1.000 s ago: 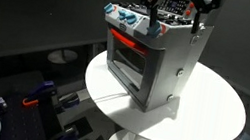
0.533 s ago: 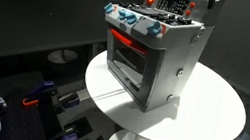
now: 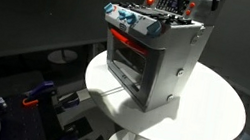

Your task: Push the top orange button on the right side of the stove

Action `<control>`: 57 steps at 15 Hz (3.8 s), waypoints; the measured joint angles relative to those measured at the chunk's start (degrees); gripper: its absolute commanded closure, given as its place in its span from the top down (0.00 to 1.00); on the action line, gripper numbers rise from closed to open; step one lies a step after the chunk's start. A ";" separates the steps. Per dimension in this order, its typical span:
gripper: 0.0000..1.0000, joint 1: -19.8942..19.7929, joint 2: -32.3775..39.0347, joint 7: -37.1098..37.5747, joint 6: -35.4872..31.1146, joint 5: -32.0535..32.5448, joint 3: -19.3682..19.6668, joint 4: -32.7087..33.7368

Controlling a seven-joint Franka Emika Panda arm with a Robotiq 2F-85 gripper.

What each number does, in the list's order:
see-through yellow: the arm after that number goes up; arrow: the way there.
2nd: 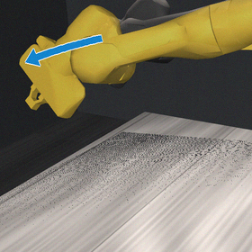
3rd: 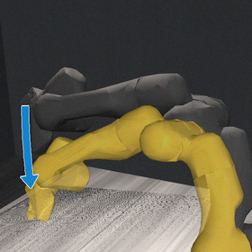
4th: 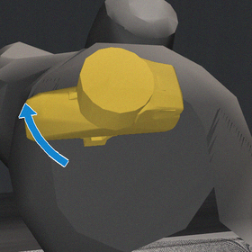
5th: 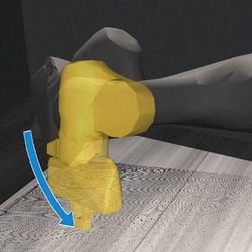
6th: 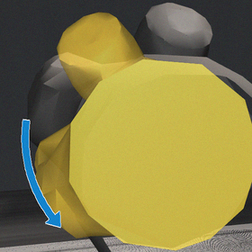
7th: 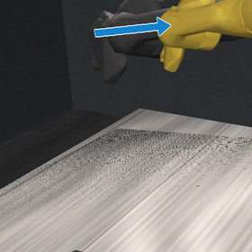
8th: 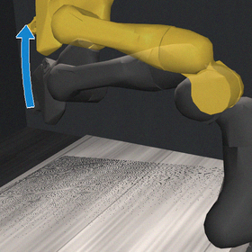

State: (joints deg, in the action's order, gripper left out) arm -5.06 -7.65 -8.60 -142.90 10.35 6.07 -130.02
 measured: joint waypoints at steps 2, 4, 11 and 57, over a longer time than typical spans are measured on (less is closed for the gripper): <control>1.00 0.08 2.11 1.17 -1.38 0.00 -0.47 1.69; 1.00 0.13 3.85 2.37 -2.68 0.00 -0.86 3.17; 1.00 0.49 8.84 5.23 -5.41 0.00 -1.46 7.66; 1.00 0.58 5.13 0.74 17.76 -4.40 -0.94 13.85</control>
State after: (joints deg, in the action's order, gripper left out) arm -4.48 -2.52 -7.86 -125.14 5.95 5.13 -116.17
